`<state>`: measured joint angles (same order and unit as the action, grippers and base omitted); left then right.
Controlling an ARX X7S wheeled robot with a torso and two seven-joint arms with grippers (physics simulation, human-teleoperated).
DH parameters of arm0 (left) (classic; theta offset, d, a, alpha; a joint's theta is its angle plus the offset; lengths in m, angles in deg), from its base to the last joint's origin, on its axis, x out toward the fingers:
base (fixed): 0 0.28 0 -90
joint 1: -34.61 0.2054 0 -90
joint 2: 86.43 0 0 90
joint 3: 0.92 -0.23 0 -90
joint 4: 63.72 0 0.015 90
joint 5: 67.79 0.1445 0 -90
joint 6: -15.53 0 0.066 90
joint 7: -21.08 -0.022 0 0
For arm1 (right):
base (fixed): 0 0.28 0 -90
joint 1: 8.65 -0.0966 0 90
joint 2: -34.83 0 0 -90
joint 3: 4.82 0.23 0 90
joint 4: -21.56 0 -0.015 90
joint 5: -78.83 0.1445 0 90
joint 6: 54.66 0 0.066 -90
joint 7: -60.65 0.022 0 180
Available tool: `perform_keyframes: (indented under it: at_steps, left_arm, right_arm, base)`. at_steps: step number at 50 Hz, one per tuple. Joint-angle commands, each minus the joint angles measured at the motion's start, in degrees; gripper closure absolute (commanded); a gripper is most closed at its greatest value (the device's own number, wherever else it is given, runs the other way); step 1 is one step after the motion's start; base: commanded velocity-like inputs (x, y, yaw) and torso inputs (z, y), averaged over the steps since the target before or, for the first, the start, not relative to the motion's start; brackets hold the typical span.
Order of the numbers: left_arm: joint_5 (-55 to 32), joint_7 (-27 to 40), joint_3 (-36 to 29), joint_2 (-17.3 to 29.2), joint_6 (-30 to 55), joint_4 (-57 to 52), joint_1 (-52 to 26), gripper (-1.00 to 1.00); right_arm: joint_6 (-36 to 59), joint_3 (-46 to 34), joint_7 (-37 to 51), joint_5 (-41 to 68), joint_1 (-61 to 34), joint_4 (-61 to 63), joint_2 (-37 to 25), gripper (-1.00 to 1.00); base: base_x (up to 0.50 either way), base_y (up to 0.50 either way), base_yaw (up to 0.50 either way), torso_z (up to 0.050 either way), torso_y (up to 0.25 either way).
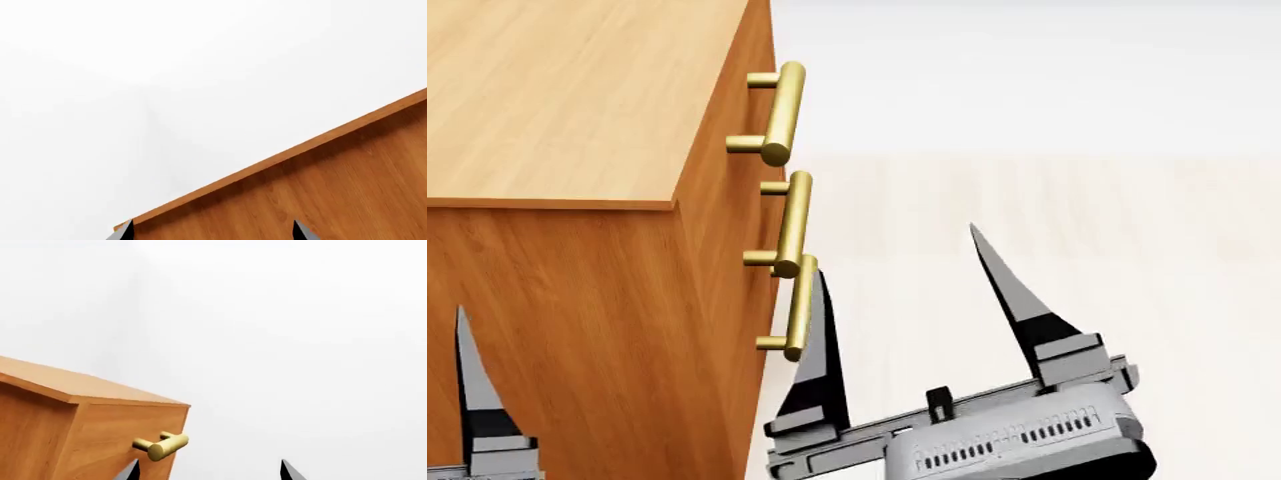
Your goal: Close the bottom drawer of the cabinet.
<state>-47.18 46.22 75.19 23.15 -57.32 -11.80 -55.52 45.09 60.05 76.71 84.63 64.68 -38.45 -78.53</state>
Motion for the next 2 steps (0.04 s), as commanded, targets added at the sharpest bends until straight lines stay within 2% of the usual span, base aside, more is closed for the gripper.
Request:
perform_keyframes:
  at_steps: [1, 2]
  left_arm:
    - [2.2, -1.3, -0.2, -0.1, 3.3, -6.9, 0.0, -1.0]
    - [2.3, -1.4, -0.3, -0.1, 3.5, -7.4, 0.0, -1.0]
  right_arm:
    - [7.6, 0.5, 1.8, -0.9, -0.2, 15.0, -1.7, -1.0]
    - [8.0, 0.6, 1.9, -0.9, -0.3, 15.6, -1.7, -1.0]
  base:
    - [0.0, 0.0, 0.0, 0.0, 0.0]
    - [0.0, 0.0, 0.0, 0.0, 0.0]
